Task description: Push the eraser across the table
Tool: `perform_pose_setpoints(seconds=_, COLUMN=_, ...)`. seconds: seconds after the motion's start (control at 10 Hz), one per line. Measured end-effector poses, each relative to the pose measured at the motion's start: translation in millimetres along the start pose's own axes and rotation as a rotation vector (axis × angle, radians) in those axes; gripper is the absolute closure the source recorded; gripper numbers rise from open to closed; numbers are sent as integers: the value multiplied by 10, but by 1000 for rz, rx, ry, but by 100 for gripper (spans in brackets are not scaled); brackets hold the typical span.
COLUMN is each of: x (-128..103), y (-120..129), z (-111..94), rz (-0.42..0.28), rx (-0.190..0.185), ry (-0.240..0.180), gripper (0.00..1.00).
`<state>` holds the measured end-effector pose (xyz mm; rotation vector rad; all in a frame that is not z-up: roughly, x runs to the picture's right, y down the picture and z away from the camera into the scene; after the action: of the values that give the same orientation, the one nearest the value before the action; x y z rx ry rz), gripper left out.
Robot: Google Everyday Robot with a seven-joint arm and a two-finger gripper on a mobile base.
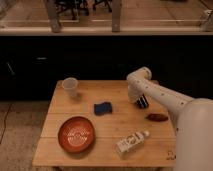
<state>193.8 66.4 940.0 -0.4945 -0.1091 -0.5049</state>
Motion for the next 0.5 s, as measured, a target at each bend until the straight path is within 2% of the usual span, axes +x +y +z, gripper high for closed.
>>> perform_pose_setpoints(seconds=0.5, x=45, y=20, z=12, rz=13, rx=-10, ry=17, gripper=100)
